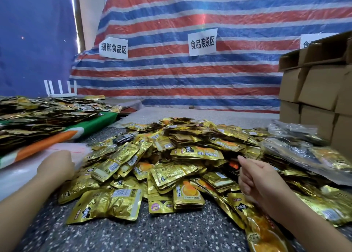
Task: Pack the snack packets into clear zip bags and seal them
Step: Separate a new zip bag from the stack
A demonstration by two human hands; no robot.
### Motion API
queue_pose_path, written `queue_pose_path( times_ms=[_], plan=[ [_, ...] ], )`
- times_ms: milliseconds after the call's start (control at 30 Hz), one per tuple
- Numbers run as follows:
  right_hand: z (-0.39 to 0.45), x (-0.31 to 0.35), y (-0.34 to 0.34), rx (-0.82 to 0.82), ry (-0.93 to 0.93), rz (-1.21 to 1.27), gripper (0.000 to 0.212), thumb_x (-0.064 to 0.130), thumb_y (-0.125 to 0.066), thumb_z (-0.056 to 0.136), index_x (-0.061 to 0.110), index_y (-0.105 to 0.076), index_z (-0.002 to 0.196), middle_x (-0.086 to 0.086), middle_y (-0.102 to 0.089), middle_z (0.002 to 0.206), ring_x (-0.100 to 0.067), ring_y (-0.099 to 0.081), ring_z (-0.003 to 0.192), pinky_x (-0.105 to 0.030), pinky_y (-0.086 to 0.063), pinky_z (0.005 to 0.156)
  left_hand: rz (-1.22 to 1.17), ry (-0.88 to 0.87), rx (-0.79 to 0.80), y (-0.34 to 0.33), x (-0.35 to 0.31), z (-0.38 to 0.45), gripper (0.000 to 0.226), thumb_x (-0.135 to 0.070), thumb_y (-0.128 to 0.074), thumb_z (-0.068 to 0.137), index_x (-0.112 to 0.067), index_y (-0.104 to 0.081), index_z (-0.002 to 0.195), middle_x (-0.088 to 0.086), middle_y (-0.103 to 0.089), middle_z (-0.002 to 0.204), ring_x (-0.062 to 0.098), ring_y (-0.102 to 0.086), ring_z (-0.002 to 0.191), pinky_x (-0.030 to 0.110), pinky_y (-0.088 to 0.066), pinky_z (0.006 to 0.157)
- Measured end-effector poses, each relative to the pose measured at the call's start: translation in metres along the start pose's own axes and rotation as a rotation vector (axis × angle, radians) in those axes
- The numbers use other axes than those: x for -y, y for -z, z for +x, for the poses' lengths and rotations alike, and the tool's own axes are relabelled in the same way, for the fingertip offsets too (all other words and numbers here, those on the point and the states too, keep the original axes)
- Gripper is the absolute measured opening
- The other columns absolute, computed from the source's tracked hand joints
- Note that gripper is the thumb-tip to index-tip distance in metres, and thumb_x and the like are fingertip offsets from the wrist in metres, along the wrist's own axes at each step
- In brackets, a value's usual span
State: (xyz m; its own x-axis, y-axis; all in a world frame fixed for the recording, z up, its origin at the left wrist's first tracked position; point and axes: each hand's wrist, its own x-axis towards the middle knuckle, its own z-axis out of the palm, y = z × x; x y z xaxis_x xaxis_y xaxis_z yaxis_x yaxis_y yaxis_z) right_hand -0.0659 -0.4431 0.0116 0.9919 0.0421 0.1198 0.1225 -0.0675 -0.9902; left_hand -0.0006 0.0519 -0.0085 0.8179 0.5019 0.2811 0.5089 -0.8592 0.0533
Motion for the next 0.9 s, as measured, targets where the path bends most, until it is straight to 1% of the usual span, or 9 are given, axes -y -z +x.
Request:
queue_pose_path(
  times_ms=[200,300,400,433,500,533,633,733,900],
  plan=[
    [0.001,-0.002,0.001,-0.017,-0.006,0.000,0.061,0.033,-0.049,0.101,0.020,-0.040,0.042,-0.006,-0.035,0.045,-0.018,-0.032,0.041,-0.030,-0.017,0.049,0.080,-0.075,0.006,0.002,-0.002,0.001,0.028,-0.032,-0.047,0.099,-0.013,-0.068,0.100,-0.001,-0.065,0.091,0.017,-0.056,0.081,0.023,-0.043,0.065],
    [0.003,-0.003,0.001,-0.013,-0.005,-0.002,0.062,0.034,-0.050,0.100,0.020,-0.040,0.041,-0.006,-0.035,0.044,-0.018,-0.033,0.040,-0.030,-0.017,0.049,0.059,-0.055,0.004,0.003,-0.003,0.003,0.032,-0.040,-0.050,0.098,-0.014,-0.069,0.090,-0.002,-0.062,0.081,0.018,-0.058,0.076,0.024,-0.045,0.061],
    [0.003,-0.003,0.002,-0.014,0.006,0.005,0.062,0.032,-0.050,0.101,0.020,-0.040,0.041,-0.006,-0.035,0.045,-0.018,-0.035,0.040,-0.031,-0.020,0.048,-0.129,0.026,-0.083,0.012,-0.012,-0.004,0.020,-0.023,-0.058,0.091,-0.008,-0.069,0.083,0.005,-0.059,0.073,0.025,-0.054,0.067,0.029,-0.047,0.060],
    [0.003,-0.003,0.002,-0.014,0.009,0.003,0.062,0.032,-0.049,0.101,0.020,-0.040,0.041,-0.006,-0.035,0.044,-0.018,-0.035,0.040,-0.031,-0.023,0.047,-0.189,0.025,-0.113,0.017,-0.017,-0.006,0.015,-0.017,-0.058,0.089,-0.010,-0.071,0.092,0.007,-0.061,0.074,0.028,-0.055,0.068,0.031,-0.049,0.061],
    [0.002,-0.003,0.002,-0.011,0.013,-0.003,0.062,0.032,-0.049,0.101,0.020,-0.040,0.041,-0.006,-0.035,0.044,-0.018,-0.035,0.040,-0.029,-0.026,0.045,-0.280,0.000,-0.147,0.029,-0.029,-0.010,0.040,-0.008,-0.057,0.086,-0.027,-0.063,0.121,0.011,-0.065,0.081,0.031,-0.059,0.073,0.032,-0.048,0.059],
    [0.002,-0.003,0.001,-0.010,0.016,-0.004,0.062,0.031,-0.049,0.101,0.020,-0.040,0.040,-0.006,-0.035,0.044,-0.018,-0.035,0.040,-0.028,-0.027,0.044,-0.307,-0.021,-0.174,0.036,-0.037,-0.014,0.043,-0.005,-0.058,0.085,-0.021,-0.061,0.126,0.013,-0.065,0.085,0.033,-0.060,0.076,0.033,-0.046,0.059],
    [0.002,-0.002,0.001,-0.008,0.027,0.007,0.062,0.029,-0.048,0.102,0.020,-0.040,0.041,-0.005,-0.033,0.045,-0.016,-0.036,0.039,-0.022,-0.034,0.039,-0.469,-0.079,-0.316,0.056,-0.069,-0.023,0.011,0.001,-0.052,0.088,-0.001,-0.054,0.098,0.017,-0.055,0.074,0.035,-0.053,0.070,0.037,-0.041,0.056],
    [0.002,-0.001,0.000,-0.008,0.033,-0.003,0.062,0.028,-0.048,0.103,0.019,-0.040,0.042,-0.006,-0.033,0.045,-0.016,-0.037,0.039,-0.021,-0.035,0.039,-0.791,-0.222,-0.458,0.077,-0.113,-0.048,0.015,-0.013,-0.044,0.102,-0.012,-0.053,0.090,0.015,-0.060,0.074,0.026,-0.050,0.055,0.034,-0.036,0.047],
    [0.002,-0.002,0.002,-0.008,0.011,-0.022,0.061,0.031,-0.048,0.102,0.017,-0.041,0.043,-0.009,-0.034,0.044,-0.015,-0.034,0.035,-0.021,-0.028,0.034,-1.294,-0.506,-0.478,0.097,-0.191,-0.110,0.028,-0.013,-0.049,0.100,-0.032,-0.056,0.119,-0.006,-0.065,0.084,0.031,-0.058,0.058,0.040,-0.048,0.044]
  ],
)
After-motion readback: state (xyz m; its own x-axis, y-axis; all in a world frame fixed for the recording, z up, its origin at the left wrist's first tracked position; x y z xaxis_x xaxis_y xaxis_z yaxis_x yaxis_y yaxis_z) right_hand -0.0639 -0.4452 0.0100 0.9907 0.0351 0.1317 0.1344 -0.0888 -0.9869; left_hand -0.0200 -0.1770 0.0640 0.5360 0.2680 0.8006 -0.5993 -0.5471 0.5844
